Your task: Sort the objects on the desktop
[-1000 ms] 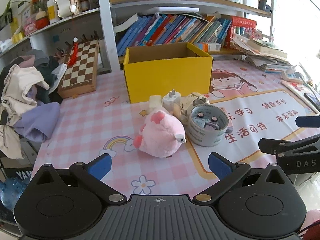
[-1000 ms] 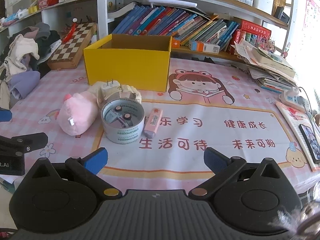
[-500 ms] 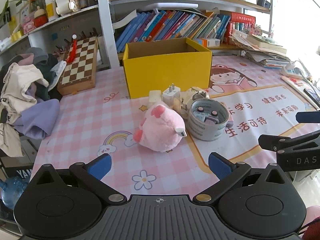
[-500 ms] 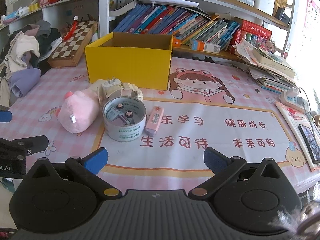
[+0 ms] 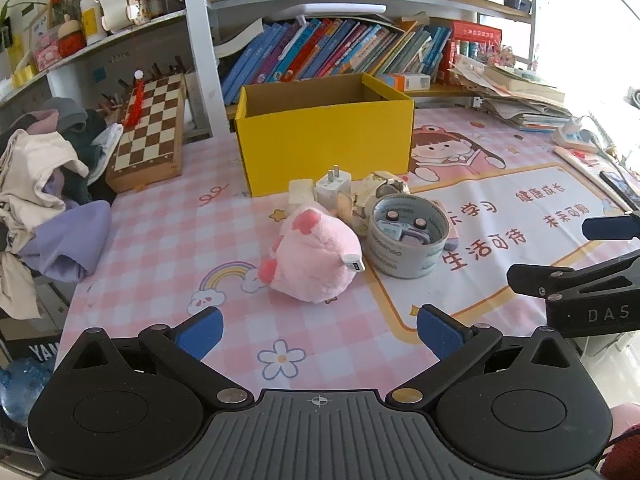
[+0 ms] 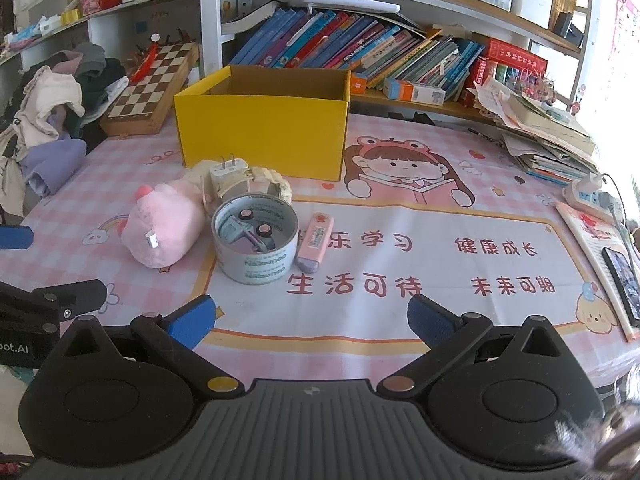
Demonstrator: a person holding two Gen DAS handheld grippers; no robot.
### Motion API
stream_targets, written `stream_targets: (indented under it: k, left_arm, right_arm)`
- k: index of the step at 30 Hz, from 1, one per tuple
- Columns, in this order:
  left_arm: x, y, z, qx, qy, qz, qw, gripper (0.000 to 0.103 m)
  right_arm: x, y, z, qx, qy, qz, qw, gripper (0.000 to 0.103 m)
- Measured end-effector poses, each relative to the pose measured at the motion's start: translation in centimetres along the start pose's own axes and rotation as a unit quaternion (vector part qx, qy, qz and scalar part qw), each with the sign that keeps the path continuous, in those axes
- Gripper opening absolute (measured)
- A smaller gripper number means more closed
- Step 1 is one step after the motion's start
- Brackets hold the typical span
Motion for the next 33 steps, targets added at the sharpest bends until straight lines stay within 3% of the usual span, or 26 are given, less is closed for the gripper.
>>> stream_targets:
  k: [33]
  left_arm:
    - [-0.59,0.05,0.19,-0.006,-0.005,-0.004,1.0000,0.103]
  right_arm:
    - [-0.25,-0.37,0.24,-0.004,0.001,-0.004,1.000,0.103]
Point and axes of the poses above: each gripper's, at about its wrist camera, not at the fingertips, and z roughly the way its jaws point, x to its right, y to its underside, the point moved 7 cm from there along z, roughly the way its jaws point, and after that the axes turned 14 degrees about -z, right-handed, at the moved point
